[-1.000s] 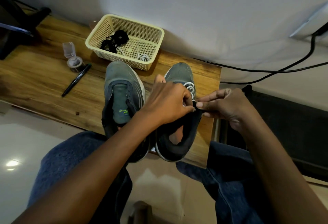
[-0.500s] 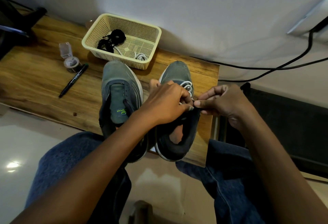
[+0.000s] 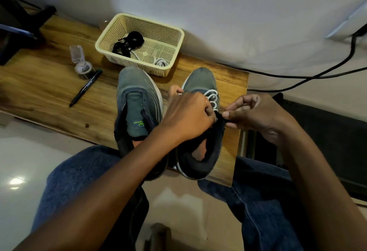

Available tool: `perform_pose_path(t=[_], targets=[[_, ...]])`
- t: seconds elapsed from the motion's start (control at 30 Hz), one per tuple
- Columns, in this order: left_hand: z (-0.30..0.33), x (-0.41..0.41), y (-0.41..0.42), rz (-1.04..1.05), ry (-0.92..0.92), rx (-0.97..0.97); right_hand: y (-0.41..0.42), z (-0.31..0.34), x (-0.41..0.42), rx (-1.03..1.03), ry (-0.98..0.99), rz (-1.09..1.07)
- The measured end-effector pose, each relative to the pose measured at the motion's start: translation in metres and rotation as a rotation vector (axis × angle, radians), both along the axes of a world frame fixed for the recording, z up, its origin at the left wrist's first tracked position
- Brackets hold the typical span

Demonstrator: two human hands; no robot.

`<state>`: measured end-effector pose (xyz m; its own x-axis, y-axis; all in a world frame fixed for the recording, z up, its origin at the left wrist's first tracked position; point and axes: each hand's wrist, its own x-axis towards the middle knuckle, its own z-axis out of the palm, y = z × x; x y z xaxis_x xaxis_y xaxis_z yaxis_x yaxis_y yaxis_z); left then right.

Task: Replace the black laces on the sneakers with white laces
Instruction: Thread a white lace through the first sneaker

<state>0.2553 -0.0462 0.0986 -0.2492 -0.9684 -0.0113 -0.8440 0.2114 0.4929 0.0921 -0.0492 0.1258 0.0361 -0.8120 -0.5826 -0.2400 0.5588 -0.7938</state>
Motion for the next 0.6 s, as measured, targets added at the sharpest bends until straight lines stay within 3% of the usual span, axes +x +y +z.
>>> perform_pose_path(t=[0.33, 0.47, 0.6], targets=[[0.0, -0.002, 0.002, 0.09, 0.19, 0.189, 0.0, 0.0, -0.002, -0.005, -0.005, 0.038], [-0.002, 0.004, -0.003, -0.005, 0.34, 0.235, -0.001, 0.0, -0.002, -0.008, -0.016, 0.042], [-0.002, 0.009, -0.008, -0.128, 0.306, 0.193, -0.002, -0.001, -0.003, -0.009, -0.03, 0.049]])
